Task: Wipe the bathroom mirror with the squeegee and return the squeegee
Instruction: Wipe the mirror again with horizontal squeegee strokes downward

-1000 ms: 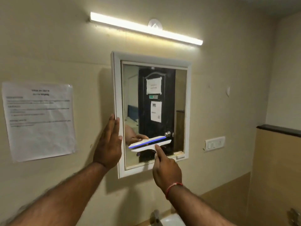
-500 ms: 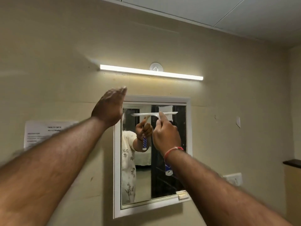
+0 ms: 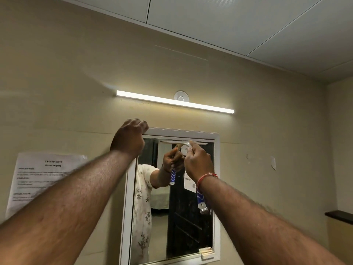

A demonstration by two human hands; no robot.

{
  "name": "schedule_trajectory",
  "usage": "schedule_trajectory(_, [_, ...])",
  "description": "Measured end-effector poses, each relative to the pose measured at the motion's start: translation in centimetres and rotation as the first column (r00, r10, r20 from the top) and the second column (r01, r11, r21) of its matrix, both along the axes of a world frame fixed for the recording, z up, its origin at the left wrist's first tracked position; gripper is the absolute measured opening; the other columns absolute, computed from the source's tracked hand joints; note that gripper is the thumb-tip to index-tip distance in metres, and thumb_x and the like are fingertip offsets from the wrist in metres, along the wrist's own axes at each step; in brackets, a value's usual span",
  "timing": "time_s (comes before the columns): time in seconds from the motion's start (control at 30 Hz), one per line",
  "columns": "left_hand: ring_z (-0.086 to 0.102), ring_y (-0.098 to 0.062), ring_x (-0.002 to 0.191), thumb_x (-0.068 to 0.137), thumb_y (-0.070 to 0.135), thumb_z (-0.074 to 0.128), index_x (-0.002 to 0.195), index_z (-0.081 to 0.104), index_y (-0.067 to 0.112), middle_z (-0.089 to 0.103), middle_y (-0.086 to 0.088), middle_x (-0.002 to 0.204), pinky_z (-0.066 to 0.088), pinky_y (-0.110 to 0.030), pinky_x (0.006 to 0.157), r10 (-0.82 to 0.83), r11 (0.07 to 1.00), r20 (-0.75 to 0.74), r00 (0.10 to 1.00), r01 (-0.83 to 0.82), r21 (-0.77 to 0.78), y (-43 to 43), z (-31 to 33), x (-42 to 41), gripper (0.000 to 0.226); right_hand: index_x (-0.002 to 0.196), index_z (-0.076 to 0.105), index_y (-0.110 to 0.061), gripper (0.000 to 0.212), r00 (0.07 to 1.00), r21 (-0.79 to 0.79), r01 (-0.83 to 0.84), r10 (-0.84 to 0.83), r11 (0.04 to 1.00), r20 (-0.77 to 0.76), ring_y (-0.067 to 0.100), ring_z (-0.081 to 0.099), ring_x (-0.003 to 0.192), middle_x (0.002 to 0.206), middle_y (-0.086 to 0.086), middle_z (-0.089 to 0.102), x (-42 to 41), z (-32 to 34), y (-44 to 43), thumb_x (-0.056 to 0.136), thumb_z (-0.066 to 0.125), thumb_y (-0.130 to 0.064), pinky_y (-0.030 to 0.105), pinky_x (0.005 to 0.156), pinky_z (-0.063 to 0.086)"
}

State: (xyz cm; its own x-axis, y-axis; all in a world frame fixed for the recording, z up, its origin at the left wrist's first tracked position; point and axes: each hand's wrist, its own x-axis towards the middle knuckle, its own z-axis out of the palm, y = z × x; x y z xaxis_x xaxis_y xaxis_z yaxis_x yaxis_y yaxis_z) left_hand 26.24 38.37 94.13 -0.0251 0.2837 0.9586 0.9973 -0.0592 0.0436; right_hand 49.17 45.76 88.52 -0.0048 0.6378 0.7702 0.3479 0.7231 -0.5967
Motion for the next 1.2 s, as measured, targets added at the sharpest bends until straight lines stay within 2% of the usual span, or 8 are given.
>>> schedule_trajectory(0.1, [0.058,-0.024,0.109,0.085,-0.011,0.061,0.118,0.071,0.016,0.068,-0.005,0.115,0.052,-0.036,0.088,0.014,1.000,-0.003,1.000,-0.014,0.017,0.4,-0.2,0.1,0.043,0.158,0.051,-0.028,0.044,1.000,0.013,-0.003,0.004,1.000,-0.016,0.014,0.066,0.118,0.147,0.002,0.066,-0.2,0.0,0.6,0.115,0.044,-0.033,0.036,0.106,0.056])
schedule_trajectory(0.27, [0.060,-0.024,0.107,0.087,-0.009,0.063,0.118,0.070,0.016,0.068,-0.005,0.114,0.054,-0.037,0.088,0.026,0.999,-0.016,1.000,-0.026,0.025,0.5,-0.2,0.0,0.040,0.158,0.051,-0.028,0.043,0.999,0.035,0.030,-0.029,0.999,-0.025,0.002,0.056,0.093,0.137,0.003,0.071,-0.5,0.0,1.0,0.116,0.044,-0.032,0.025,0.088,0.053])
schedule_trajectory(0.47, [0.062,-0.024,0.102,0.088,-0.007,0.062,0.115,0.070,0.015,0.069,-0.006,0.110,0.055,-0.037,0.085,0.035,0.998,-0.028,0.999,-0.033,0.055,0.8,-0.4,-0.1,0.037,0.159,0.050,-0.029,0.043,0.997,0.070,0.068,-0.067,0.995,-0.023,0.014,0.066,0.108,0.140,0.003,0.070,-0.8,-0.2,1.5,0.116,0.045,-0.032,0.030,0.094,0.055])
schedule_trajectory(0.53, [0.061,-0.025,0.102,0.088,-0.007,0.061,0.115,0.070,0.015,0.069,-0.006,0.110,0.053,-0.037,0.085,0.047,0.997,-0.037,0.998,-0.045,0.060,1.0,-0.4,-0.2,0.036,0.159,0.049,-0.030,0.044,0.997,0.066,0.080,-0.080,0.995,-0.004,0.013,0.066,0.102,0.134,0.004,0.072,-0.9,-0.2,1.4,0.116,0.044,-0.032,0.035,0.095,0.059])
schedule_trajectory(0.7, [0.058,-0.028,0.106,0.085,-0.006,0.060,0.110,0.066,0.015,0.066,-0.007,0.109,0.050,-0.041,0.089,0.080,0.994,-0.053,0.995,-0.076,0.078,1.6,-0.7,-0.2,0.033,0.159,0.048,-0.032,0.044,0.987,0.071,0.140,-0.145,0.988,0.074,0.005,0.057,0.078,0.118,0.005,0.074,-1.0,0.1,1.7,0.115,0.042,-0.031,0.021,0.064,0.046])
schedule_trajectory(0.83, [0.055,-0.031,0.106,0.080,-0.008,0.059,0.105,0.064,0.014,0.063,-0.007,0.107,0.048,-0.043,0.089,0.089,0.993,-0.055,0.995,-0.084,0.085,2.0,-0.9,-0.3,0.034,0.159,0.047,-0.033,0.044,0.979,0.060,0.165,-0.171,0.984,0.115,0.015,0.062,0.086,0.117,0.006,0.075,-1.1,0.3,1.7,0.115,0.041,-0.033,0.029,0.071,0.050])
schedule_trajectory(0.97, [0.053,-0.032,0.106,0.077,-0.011,0.060,0.104,0.063,0.014,0.062,-0.008,0.107,0.046,-0.044,0.087,0.090,0.992,-0.067,0.994,-0.084,0.091,2.4,-1.1,-0.4,0.036,0.161,0.044,-0.035,0.046,0.978,0.054,0.170,-0.175,0.984,0.116,0.011,0.064,0.076,0.096,-0.003,0.069,-0.9,-1.0,1.6,0.115,0.039,-0.034,0.028,0.068,0.055])
schedule_trajectory(1.2, [0.051,-0.032,0.104,0.075,-0.015,0.054,0.100,0.060,0.014,0.059,-0.007,0.104,0.034,-0.036,0.081,0.088,0.988,-0.067,0.994,-0.079,0.135,2.7,-1.4,-0.3,0.039,0.164,0.036,-0.039,0.056,0.973,0.014,0.179,-0.179,0.984,0.144,0.018,0.071,0.072,0.084,-0.001,0.072,-1.1,-4.1,2.3,0.109,0.042,-0.031,0.043,0.069,0.067])
